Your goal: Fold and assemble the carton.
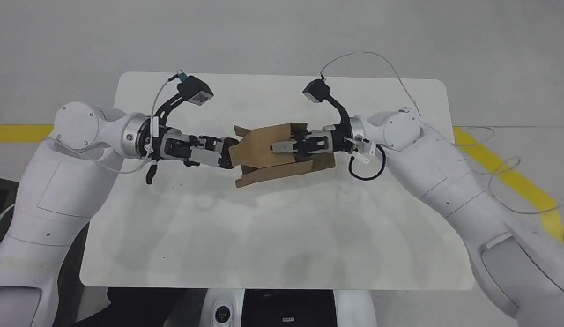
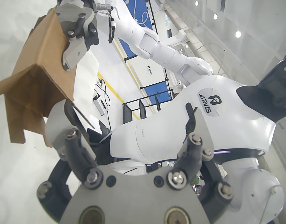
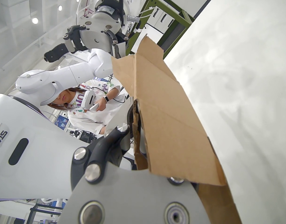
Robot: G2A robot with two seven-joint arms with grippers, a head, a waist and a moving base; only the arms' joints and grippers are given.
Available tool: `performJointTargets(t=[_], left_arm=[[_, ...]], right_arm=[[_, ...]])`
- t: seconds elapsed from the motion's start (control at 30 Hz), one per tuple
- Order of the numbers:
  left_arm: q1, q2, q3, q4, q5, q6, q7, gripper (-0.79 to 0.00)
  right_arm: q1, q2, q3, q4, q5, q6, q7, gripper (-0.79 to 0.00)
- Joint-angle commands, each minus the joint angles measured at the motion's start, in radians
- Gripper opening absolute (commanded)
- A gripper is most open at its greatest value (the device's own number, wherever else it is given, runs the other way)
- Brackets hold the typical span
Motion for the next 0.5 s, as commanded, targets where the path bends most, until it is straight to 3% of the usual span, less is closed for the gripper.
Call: performJointTargets(t=[0.0,0.47], left_arm=[[-0.002,-0.003,0.005,-0.007,0.001,0.007,0.014,0.000],[-0.013,-0.027,0.051,-0.036,0.060,-0.014,0.076,0.000]], right_arm=[[-0.001,-0.005,0.000,-0.002,-0.003,-0.005,-0.005,-0.785],[-0.009,-0.042,0.001,0.008,-0.031,-0.022,-0.022,-0.785]])
